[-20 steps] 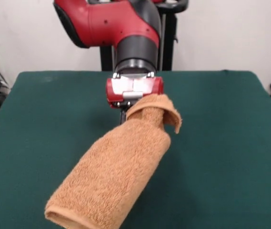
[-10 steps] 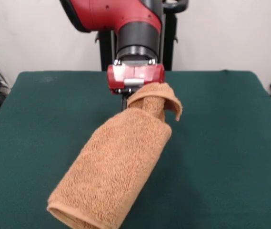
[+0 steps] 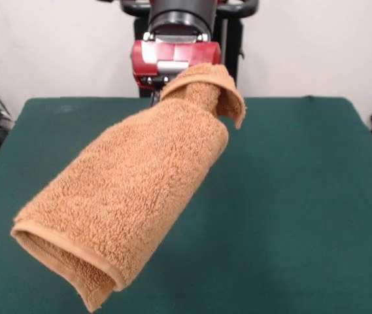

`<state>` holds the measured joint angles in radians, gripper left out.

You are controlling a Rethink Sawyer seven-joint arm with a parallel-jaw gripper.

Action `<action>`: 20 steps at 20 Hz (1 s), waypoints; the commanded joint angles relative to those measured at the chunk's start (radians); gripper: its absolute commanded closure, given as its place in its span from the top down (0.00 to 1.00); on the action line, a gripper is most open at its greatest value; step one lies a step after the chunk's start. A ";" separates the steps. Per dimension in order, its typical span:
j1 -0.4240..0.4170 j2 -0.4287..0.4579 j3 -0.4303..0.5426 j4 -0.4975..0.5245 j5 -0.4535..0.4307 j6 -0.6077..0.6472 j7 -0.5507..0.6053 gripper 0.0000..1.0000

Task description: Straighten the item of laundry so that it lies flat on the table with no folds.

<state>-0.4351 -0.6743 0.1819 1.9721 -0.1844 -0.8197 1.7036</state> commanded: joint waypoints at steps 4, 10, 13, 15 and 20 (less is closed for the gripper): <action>0.083 0.192 -0.061 -0.052 0.023 -0.128 0.153 0.00; 0.093 0.429 -0.102 -0.151 0.014 -0.360 0.158 0.00; 0.108 0.492 -0.116 -0.186 0.041 -0.364 0.140 0.00; 0.121 0.507 -0.127 -0.191 0.060 -0.333 0.122 0.00; 0.130 0.600 -0.135 -0.253 0.073 -0.375 0.121 0.00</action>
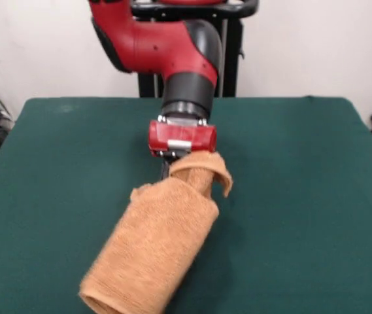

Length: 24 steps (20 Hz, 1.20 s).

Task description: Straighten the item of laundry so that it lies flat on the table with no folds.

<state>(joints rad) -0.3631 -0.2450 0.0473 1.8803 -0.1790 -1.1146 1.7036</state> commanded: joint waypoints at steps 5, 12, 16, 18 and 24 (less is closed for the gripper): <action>0.108 0.222 -0.013 -0.223 0.129 -0.008 0.071 0.00; 0.163 0.238 -0.038 -0.269 0.176 0.006 0.047 0.00; 0.146 0.251 -0.014 -0.333 0.068 -0.017 0.129 0.00; 0.150 0.240 0.001 -0.347 0.027 -0.016 0.154 0.00; 0.167 0.234 0.037 -0.397 -0.061 -0.061 0.193 0.00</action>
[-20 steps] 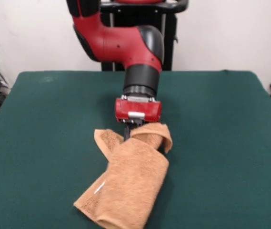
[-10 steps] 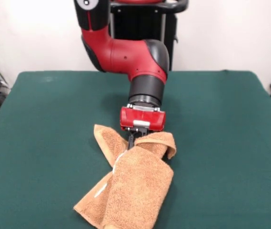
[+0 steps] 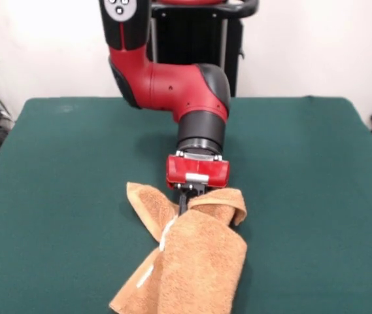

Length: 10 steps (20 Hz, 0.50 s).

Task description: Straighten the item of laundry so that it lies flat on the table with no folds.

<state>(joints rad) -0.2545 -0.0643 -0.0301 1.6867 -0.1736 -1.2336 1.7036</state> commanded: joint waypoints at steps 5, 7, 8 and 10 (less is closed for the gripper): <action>0.077 -0.008 0.103 -0.172 -0.102 0.025 0.180 0.00; 0.085 -0.042 0.089 -0.133 -0.086 -0.007 0.164 0.00; 0.086 -0.055 0.086 -0.116 -0.079 -0.009 0.166 0.00; 0.091 -0.078 0.079 -0.083 -0.060 -0.005 0.167 0.00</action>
<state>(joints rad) -0.2239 -0.0652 -0.0295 1.6160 -0.2386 -1.2303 1.7036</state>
